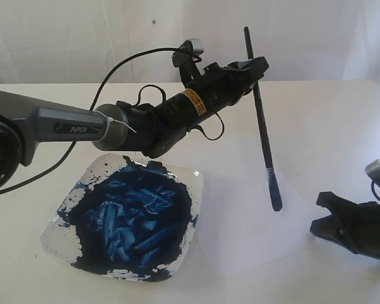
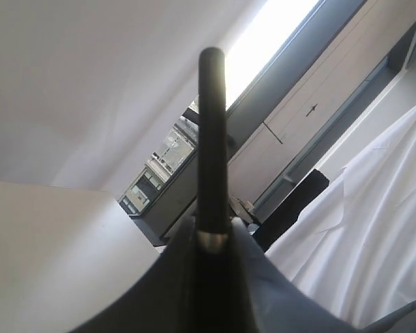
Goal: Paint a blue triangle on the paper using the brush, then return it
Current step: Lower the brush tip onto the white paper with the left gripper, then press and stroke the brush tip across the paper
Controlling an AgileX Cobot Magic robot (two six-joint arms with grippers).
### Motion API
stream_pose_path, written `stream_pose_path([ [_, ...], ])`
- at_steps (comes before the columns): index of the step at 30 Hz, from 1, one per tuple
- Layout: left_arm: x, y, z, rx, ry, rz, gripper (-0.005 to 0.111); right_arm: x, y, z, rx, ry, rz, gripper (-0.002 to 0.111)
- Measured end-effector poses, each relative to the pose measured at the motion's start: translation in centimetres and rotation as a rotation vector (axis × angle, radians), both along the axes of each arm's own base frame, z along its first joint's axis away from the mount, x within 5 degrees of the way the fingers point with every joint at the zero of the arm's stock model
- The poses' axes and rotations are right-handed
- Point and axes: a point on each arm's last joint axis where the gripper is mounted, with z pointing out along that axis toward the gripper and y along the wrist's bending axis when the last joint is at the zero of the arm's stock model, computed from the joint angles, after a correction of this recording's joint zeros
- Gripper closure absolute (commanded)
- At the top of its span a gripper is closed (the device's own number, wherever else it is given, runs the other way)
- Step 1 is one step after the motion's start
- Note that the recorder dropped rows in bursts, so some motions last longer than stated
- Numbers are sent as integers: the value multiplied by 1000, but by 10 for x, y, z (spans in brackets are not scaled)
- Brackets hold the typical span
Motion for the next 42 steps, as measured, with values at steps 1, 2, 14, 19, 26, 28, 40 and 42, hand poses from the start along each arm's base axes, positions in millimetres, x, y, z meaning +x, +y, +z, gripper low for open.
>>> stream_pose_path([
  [1, 0, 0, 0, -2, 3, -1, 107, 0, 0, 0, 0, 0, 0, 108],
  [2, 0, 0, 0, -6, 9, -3, 107, 0, 0, 0, 0, 0, 0, 108],
  [14, -2, -2, 0, -19, 18, -15, 107, 0, 0, 0, 0, 0, 0, 108],
  [19, -6, -7, -3, 21, 19, -11, 107, 0, 0, 0, 0, 0, 0, 108],
  [26, -6, -10, -6, 35, 29, -3, 107, 0, 0, 0, 0, 0, 0, 108],
  [28, -5, -10, -6, 34, 31, 0, 107, 0, 0, 0, 0, 0, 0, 108],
  [40, -1, -13, -20, 41, 58, 3, 107, 0, 0, 0, 0, 0, 0, 108],
  [42, -1, -13, -21, 41, 60, 3, 107, 0, 0, 0, 0, 0, 0, 108],
])
